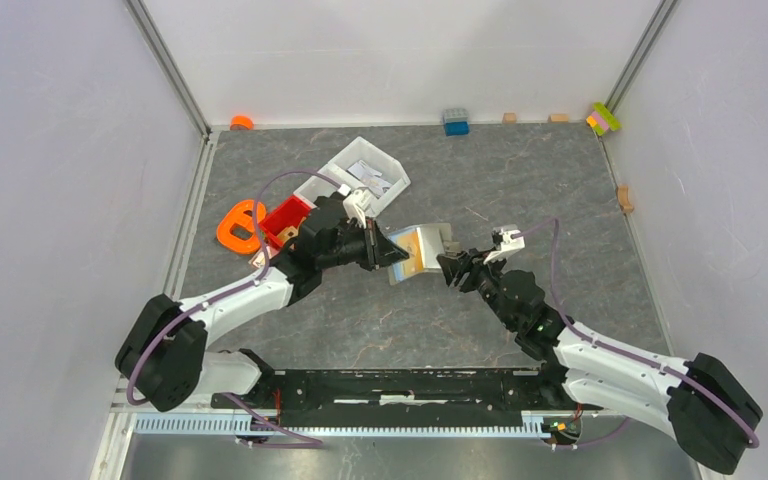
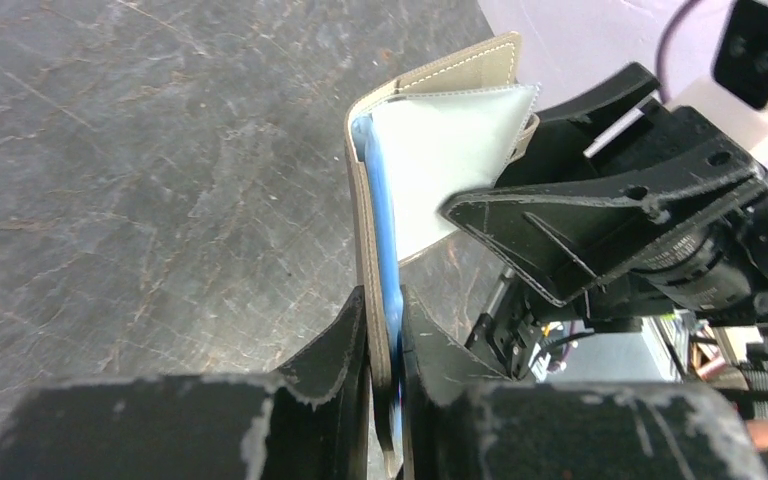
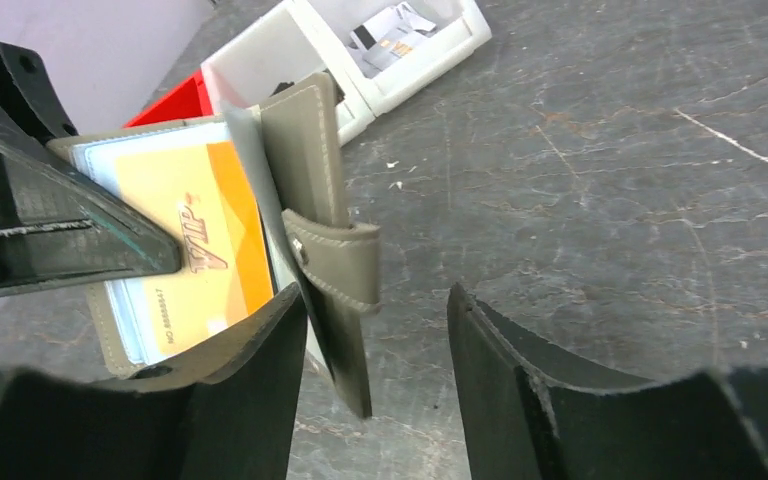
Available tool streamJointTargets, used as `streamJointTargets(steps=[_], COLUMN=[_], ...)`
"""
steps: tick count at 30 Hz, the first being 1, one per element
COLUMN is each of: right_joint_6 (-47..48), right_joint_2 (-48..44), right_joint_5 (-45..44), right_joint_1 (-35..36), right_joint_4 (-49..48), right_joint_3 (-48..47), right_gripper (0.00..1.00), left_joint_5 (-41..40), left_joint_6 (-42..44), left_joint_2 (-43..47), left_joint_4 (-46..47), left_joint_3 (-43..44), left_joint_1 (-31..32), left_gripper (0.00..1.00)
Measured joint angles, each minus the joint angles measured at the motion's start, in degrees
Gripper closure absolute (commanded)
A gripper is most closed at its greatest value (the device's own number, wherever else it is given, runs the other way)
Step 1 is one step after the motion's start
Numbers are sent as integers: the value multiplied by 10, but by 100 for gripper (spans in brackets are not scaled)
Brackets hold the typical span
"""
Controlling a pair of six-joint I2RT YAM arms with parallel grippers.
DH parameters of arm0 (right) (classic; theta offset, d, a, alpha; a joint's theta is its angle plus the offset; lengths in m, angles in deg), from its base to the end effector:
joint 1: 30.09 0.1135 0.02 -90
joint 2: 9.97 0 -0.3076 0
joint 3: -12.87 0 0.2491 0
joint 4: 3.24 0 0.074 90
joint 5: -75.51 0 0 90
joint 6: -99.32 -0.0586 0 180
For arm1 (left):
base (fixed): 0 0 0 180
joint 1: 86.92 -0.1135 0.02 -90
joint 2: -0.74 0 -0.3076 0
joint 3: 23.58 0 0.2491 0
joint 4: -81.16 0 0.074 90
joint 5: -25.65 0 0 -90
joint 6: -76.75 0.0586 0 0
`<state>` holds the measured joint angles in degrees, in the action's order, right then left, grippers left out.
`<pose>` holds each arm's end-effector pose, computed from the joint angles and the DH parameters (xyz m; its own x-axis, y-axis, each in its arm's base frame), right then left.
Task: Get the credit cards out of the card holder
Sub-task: Remove the credit card from the card holder.
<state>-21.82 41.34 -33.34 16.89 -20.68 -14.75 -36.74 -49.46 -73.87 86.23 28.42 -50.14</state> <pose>0.1397 0.1220 0.2394 -0.3081 0.3872 -0.8690 -0.3662 0.7948 0.4840 0.2147 -0.1944 0.2764 -0.7173 -0.1174 -0.6868 0.5711 0.4658 -0.6760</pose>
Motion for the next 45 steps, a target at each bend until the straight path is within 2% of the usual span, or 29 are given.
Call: streamJointTargets(steps=[6, 9, 12, 17, 21, 25, 29, 36, 45], right_joint_6=[64, 104, 131, 134, 124, 105, 70, -43, -117], right_joint_2=[-43, -76, -86, -45, -11, -7, -6, 58, 88], right_joint_5=[18, 70, 137, 248, 287, 303, 328, 431, 502], right_joint_1=[-1, -2, -2, -2, -2, -18, -64, -158, -189], right_joint_4=[27, 5, -34, -104, -117, -121, -132, -219, -275], right_joint_3=[-6, -5, -5, -5, -5, -5, -5, -4, 4], right_gripper=[48, 60, 66, 70, 72, 71, 64, 62, 59], left_joint_5=[-47, -57, -61, -31, -1, 22, 39, 56, 78], left_joint_6=[1, 1, 1, 0, 0, -1, -4, -13, -23], left_joint_2=[5, 5, 5, 5, 9, 17, 23, 26, 26], left_joint_4=[-38, -51, -57, -33, 8, 38, 61, 89, 119], left_joint_3=[0, 0, 0, 0, -7, -19, -27, -29, -34], left_joint_1=[-1, -1, -1, -2, -2, -2, -2, -2, -2], left_gripper=[90, 90, 91, 92, 92, 93, 93, 94, 95])
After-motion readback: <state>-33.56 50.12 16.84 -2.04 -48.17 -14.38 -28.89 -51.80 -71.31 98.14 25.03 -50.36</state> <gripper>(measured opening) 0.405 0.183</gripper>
